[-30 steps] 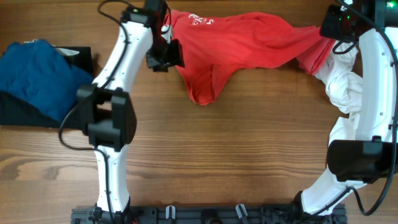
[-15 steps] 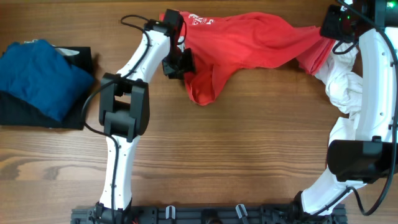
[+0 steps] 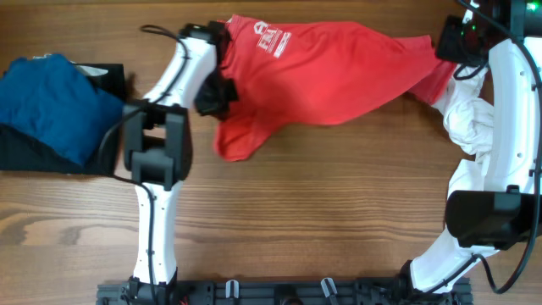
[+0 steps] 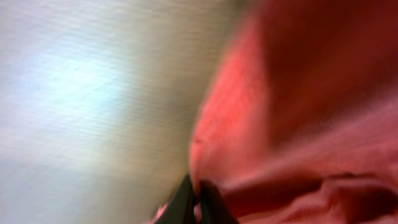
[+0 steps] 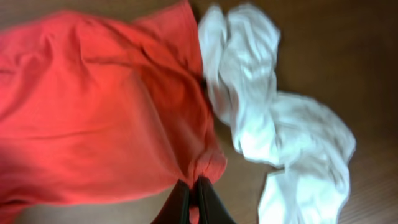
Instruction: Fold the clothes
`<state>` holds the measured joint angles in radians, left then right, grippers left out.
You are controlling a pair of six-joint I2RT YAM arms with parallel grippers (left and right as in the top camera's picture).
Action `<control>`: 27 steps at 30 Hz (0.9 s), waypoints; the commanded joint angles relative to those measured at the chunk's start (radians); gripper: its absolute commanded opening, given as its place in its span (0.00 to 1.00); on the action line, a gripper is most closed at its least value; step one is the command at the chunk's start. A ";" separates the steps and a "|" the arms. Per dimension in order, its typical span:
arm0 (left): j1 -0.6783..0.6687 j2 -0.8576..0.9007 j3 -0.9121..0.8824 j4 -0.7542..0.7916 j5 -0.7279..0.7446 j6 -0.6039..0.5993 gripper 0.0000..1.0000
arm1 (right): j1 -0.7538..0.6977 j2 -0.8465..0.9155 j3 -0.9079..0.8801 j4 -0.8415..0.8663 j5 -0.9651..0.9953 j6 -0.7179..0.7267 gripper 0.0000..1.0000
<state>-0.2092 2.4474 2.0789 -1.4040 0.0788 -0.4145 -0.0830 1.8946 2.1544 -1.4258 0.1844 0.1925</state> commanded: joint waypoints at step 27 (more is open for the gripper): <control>0.181 -0.709 -0.824 -0.069 -0.047 0.049 0.04 | -0.010 -0.097 -0.778 0.024 -0.074 0.047 0.04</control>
<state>-0.0528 1.8469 1.3327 -1.4933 0.0502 -0.3359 -0.0841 1.8797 1.3987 -1.4094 0.0975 0.2092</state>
